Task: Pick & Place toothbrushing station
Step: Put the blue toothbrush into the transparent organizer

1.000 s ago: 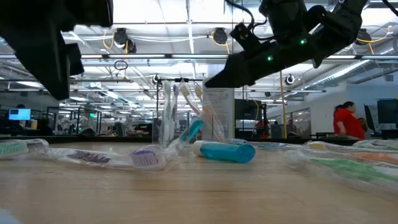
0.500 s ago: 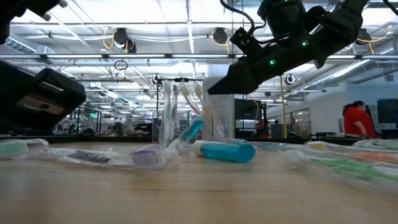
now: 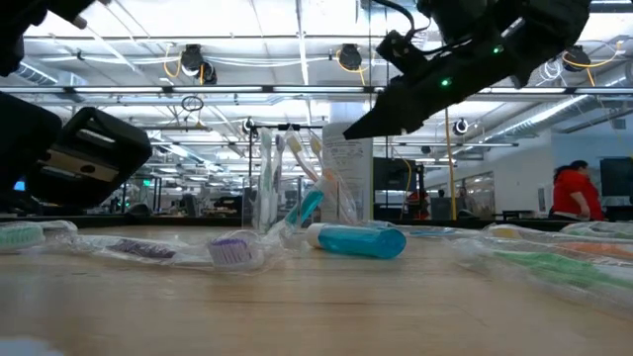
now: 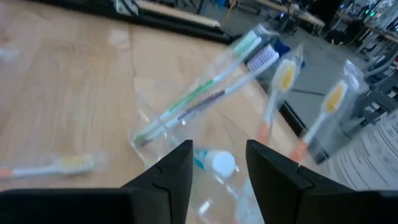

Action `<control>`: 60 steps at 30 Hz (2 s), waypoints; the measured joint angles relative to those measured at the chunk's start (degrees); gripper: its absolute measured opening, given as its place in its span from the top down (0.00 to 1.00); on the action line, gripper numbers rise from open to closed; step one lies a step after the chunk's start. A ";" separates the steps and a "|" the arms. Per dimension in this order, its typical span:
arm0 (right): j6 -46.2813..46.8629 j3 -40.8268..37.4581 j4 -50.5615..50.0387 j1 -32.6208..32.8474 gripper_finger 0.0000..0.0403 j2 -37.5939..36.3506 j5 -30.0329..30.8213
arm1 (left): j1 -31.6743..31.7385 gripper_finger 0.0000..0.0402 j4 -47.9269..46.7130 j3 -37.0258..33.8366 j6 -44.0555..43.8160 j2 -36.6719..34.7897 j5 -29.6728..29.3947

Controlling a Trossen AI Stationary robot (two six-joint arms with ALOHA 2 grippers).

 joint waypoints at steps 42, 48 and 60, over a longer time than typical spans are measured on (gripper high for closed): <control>26.82 -16.33 -0.96 1.86 0.67 -17.48 -11.89 | 30.07 0.95 9.45 -4.02 32.31 -33.70 -25.71; 26.82 -17.18 3.92 1.86 0.67 -17.48 -12.09 | 38.73 0.98 36.93 -11.57 30.08 -28.70 -18.56; 32.73 -17.18 3.15 1.86 0.67 -17.45 -12.09 | 40.75 0.96 63.95 -20.15 29.38 -12.40 -23.70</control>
